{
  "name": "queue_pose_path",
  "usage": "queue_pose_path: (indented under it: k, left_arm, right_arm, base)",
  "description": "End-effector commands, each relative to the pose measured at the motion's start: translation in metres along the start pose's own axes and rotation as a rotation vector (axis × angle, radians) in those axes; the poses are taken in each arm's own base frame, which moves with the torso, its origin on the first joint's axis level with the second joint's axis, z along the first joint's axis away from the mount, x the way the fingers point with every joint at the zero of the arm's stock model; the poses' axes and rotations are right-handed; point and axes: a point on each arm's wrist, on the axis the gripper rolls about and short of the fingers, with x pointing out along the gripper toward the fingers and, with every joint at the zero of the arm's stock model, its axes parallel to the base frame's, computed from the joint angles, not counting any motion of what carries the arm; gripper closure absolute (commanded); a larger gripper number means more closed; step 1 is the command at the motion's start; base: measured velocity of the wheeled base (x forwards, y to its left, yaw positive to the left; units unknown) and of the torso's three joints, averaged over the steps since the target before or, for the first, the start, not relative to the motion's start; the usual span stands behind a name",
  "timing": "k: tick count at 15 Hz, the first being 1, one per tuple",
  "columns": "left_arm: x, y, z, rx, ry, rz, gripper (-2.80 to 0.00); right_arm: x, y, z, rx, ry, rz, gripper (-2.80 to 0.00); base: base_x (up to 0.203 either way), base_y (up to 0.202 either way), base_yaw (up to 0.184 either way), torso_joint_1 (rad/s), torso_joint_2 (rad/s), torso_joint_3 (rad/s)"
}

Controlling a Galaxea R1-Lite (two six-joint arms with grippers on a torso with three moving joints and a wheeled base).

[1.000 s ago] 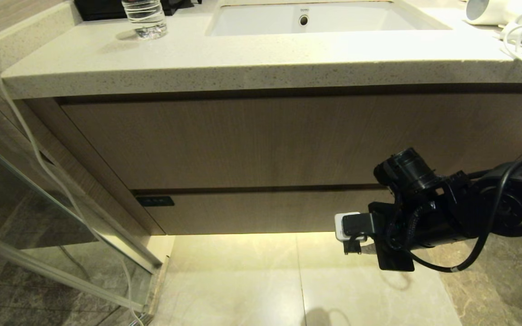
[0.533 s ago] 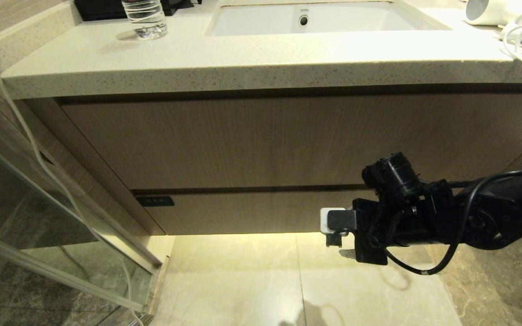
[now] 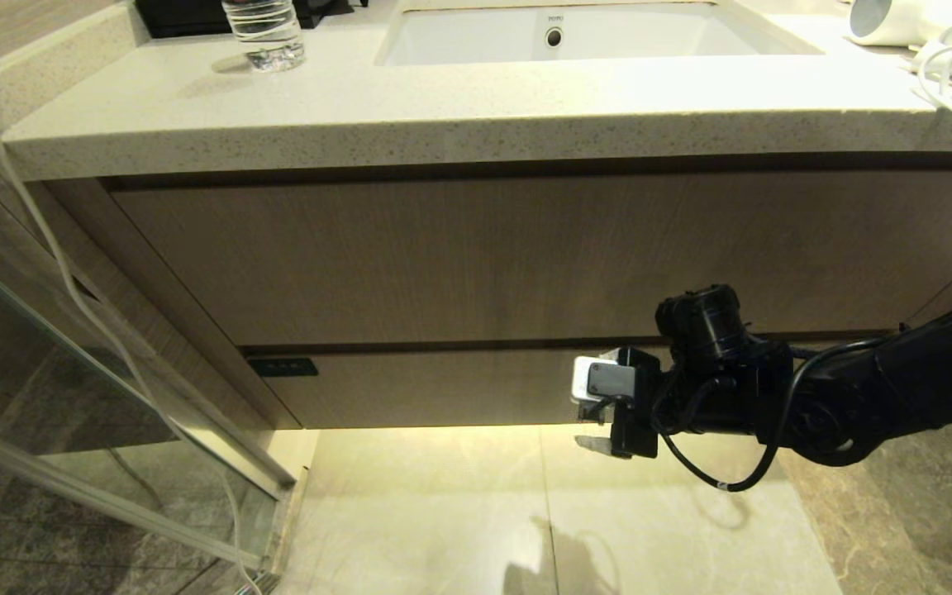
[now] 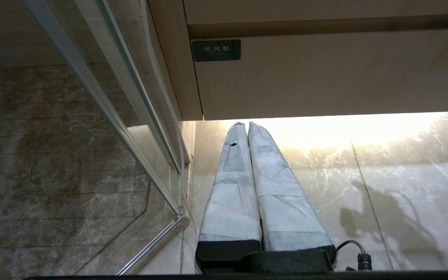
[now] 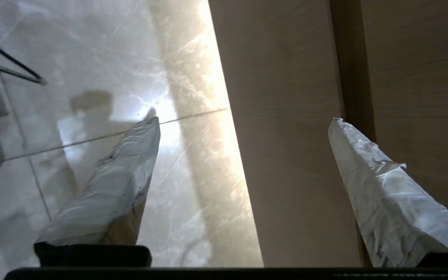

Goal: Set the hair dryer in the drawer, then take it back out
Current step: Pull open the drawer

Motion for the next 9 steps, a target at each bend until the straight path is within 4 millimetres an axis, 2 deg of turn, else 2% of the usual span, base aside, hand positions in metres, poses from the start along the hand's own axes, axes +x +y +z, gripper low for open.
queue_pose_path:
  k: [1,6,9]
  left_arm:
    - [0.000,0.000,0.000,0.000,-0.001,0.000,0.00]
    - [0.000,0.000,0.000,0.000,-0.001,0.000,0.00]
    - [0.000,0.000,0.000,0.000,-0.001,0.000,0.00]
  right_arm:
    - [0.008,0.003,-0.017,0.004,0.012,0.015,-2.80]
    - [0.028,0.001,-0.042,-0.037,-0.021,-0.031,-2.80]
    - [0.041,0.003,-0.048,-0.054,-0.054,-0.042,-2.80]
  base:
    - [0.000,0.000,0.000,0.000,0.00,0.000]
    - [0.000,0.000,0.000,0.000,0.00,0.000]
    - [0.000,0.000,0.000,0.000,0.00,0.000]
